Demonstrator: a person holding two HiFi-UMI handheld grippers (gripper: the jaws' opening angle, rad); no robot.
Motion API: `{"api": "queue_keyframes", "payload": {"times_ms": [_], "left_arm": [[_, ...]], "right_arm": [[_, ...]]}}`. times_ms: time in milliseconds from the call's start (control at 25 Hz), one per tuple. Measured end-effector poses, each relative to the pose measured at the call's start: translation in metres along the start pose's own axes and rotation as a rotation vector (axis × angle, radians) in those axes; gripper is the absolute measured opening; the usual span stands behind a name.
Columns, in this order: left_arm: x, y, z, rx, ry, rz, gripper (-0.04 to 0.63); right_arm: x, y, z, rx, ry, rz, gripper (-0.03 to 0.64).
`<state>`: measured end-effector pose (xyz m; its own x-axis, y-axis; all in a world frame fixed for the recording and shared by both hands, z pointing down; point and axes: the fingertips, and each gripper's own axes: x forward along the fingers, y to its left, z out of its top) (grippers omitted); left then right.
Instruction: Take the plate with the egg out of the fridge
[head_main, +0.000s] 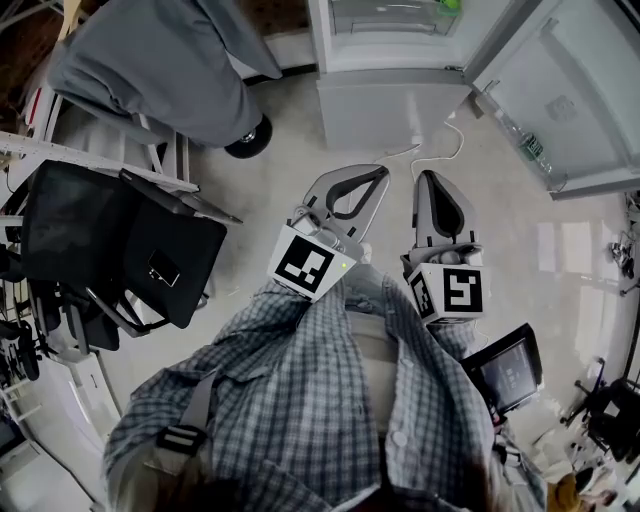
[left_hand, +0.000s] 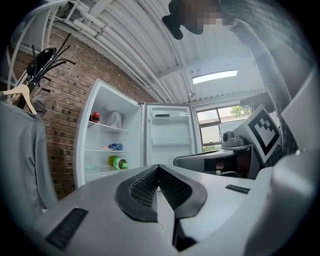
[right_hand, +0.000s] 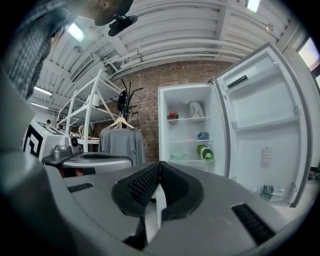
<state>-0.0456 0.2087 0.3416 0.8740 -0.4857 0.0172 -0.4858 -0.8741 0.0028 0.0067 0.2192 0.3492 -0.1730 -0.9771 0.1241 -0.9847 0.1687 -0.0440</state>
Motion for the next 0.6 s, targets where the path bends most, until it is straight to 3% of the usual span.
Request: {"api": "queue_keyframes", "payload": {"times_ms": [600], "left_arm": [[0.076, 0.008, 0.004, 0.003, -0.006, -0.019, 0.008]], "right_arm": [[0.031, -0.060, 0.007, 0.007, 0.002, 0.004, 0.006]]}}
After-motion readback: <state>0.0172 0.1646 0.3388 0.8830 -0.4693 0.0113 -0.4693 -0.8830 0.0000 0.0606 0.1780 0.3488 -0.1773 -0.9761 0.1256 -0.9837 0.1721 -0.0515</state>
